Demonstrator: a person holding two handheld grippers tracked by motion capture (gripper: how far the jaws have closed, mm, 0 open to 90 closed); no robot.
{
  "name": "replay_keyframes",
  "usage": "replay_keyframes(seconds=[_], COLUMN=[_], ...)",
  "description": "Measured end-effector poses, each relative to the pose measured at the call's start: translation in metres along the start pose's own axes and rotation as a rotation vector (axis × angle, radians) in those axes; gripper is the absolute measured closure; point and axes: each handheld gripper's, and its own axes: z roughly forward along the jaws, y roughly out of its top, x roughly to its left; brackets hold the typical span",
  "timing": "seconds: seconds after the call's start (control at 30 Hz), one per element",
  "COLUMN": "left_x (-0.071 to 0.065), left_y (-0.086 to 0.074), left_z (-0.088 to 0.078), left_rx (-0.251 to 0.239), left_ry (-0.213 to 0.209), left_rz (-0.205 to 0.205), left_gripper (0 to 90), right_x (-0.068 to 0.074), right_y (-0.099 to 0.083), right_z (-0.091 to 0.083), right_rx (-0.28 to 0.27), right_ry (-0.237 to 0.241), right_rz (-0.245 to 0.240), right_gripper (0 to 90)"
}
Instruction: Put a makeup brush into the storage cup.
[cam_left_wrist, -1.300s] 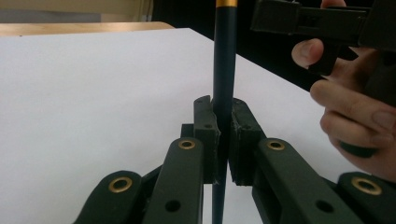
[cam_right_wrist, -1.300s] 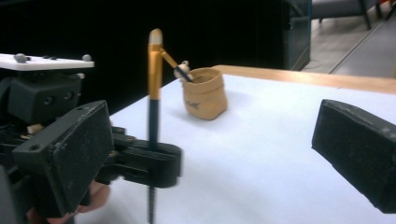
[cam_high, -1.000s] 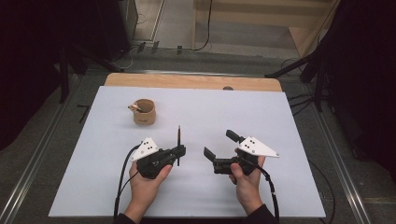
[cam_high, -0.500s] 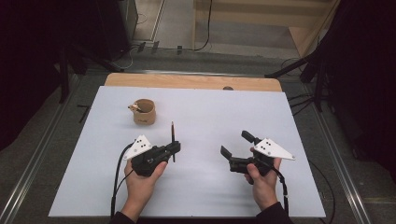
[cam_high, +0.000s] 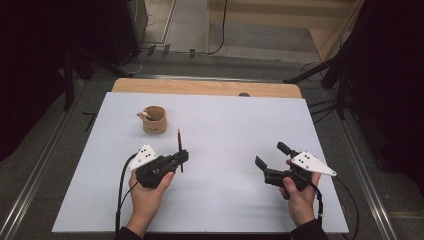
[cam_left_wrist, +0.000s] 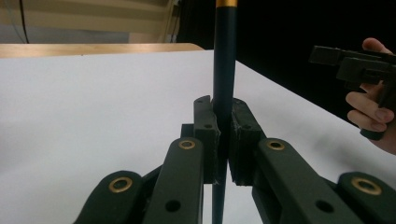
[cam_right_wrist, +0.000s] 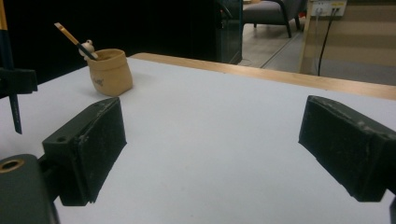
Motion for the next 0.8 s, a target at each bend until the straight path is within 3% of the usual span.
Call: replay_keyframes(seconds=[0.23,0.53,0.7,0.8], left_x=[0.008,0.021,0.026,0.030], left_y=[0.004,0.013,0.020,0.023], left_z=[-0.005,-0.015,-0.017,-0.019], left_rx=[-0.010,-0.032,-0.043,-0.050], left_ry=[0.025,0.067,0.086,0.106], left_rz=[0.006,0.011,0.017,0.022], left_gripper=[84.5,84.5,84.5,84.5], right_x=[-0.010,-0.029,-0.032,-0.034], right_y=[-0.009,-0.018,-0.020,-0.023], right_z=[-0.007,-0.023,-0.030,-0.032], right_rx=[0.013,0.033,0.043,0.046], right_ry=[-0.049,-0.087,-0.063,-0.077], right_rz=[-0.006,0.001,0.000,-0.018], right_gripper=[13.3,12.8,10.0,10.0])
